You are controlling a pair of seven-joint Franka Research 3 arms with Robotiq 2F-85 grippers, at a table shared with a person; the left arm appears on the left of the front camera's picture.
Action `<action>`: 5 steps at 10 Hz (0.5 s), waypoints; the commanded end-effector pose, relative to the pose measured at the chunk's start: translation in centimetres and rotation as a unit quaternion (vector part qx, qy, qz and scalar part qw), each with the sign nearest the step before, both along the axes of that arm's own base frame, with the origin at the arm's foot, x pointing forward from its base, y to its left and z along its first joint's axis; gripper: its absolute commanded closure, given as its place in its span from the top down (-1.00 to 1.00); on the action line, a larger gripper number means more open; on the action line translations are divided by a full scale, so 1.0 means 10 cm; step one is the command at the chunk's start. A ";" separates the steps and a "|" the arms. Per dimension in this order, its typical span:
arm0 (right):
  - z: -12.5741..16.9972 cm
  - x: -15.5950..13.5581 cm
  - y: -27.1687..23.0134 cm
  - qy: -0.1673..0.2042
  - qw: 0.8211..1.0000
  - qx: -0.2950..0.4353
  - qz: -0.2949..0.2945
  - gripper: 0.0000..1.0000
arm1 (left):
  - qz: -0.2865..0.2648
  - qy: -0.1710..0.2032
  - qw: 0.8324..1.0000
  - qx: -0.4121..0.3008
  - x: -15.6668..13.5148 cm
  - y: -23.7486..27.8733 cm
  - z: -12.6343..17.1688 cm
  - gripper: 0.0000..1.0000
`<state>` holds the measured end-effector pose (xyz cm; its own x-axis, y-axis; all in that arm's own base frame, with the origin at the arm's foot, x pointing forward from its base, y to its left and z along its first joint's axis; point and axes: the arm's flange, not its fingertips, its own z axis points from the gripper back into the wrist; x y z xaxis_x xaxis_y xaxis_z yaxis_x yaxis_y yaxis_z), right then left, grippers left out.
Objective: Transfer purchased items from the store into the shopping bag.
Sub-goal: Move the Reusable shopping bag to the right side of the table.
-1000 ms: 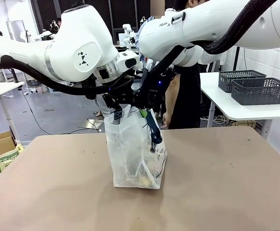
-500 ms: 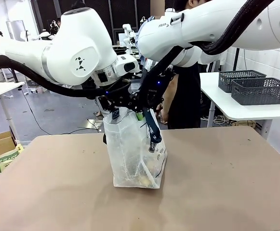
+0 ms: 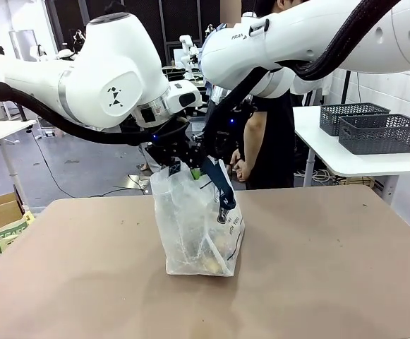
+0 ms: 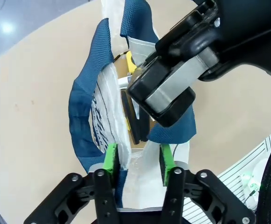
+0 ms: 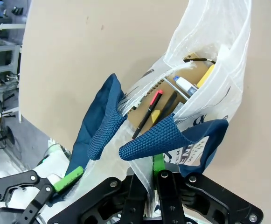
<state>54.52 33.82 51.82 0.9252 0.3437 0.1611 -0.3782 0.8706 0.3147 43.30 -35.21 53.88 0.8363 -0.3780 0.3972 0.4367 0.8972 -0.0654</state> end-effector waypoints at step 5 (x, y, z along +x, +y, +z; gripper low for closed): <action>0.05 0.03 0.02 0.006 1.000 0.015 0.003 -1.00 | 0.001 0.005 1.000 0.011 -0.06 0.01 -0.04 -1.00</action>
